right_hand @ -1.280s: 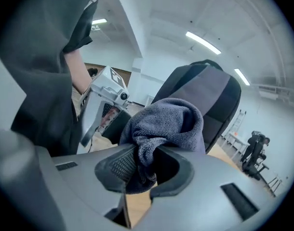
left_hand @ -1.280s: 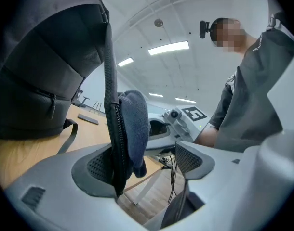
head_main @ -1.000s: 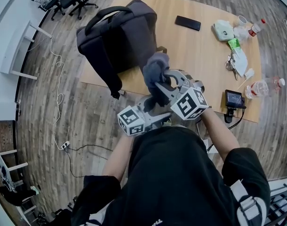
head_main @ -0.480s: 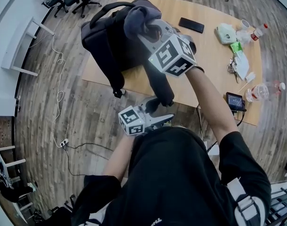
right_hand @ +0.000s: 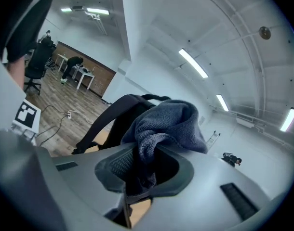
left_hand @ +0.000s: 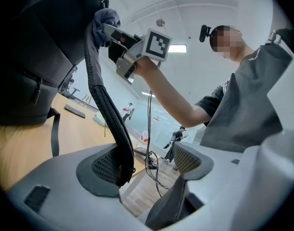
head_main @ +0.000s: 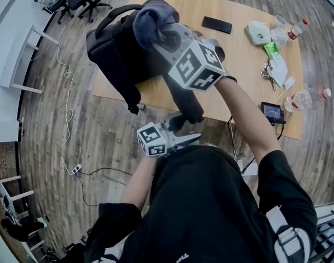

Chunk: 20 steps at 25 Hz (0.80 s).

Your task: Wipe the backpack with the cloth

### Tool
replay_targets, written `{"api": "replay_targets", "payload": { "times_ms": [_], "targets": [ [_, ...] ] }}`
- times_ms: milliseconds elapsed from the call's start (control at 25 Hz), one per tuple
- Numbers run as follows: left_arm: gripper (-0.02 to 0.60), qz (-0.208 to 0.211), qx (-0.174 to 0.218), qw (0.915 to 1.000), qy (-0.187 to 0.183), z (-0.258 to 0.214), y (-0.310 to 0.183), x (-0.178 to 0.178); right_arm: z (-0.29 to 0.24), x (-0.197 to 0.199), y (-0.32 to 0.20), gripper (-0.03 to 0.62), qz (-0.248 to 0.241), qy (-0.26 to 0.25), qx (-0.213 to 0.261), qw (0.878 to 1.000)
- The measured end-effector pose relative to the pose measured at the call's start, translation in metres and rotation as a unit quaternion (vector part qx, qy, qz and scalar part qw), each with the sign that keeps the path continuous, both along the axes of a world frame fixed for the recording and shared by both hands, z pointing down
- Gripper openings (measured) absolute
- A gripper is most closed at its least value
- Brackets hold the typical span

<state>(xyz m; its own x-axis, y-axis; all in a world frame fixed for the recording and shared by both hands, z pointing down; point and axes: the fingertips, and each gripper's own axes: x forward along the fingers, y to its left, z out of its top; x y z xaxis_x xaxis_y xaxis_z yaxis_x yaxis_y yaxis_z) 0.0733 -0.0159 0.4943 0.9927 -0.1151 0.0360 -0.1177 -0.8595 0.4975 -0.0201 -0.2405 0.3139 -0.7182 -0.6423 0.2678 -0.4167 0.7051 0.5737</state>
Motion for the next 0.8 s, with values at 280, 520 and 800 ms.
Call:
{"api": "replay_targets", "payload": {
  "times_ms": [280,520,800],
  "targets": [
    [0.362,-0.023,-0.028,0.9991,0.023,0.003,-0.012,-0.013,0.128,0.026,0.097,0.077,-0.092,0.086,-0.181,0.975],
    [0.362,-0.022,-0.049,0.9984,0.018,0.012,-0.011,-0.015,0.176,0.056,0.165,0.077,-0.115,0.112,-0.315,0.936],
    [0.362,-0.039,-0.054,0.9974,0.029,0.008,-0.018,-0.019,0.212,0.107,0.219,0.077,-0.161,0.298,-0.403,0.85]
  ]
}}
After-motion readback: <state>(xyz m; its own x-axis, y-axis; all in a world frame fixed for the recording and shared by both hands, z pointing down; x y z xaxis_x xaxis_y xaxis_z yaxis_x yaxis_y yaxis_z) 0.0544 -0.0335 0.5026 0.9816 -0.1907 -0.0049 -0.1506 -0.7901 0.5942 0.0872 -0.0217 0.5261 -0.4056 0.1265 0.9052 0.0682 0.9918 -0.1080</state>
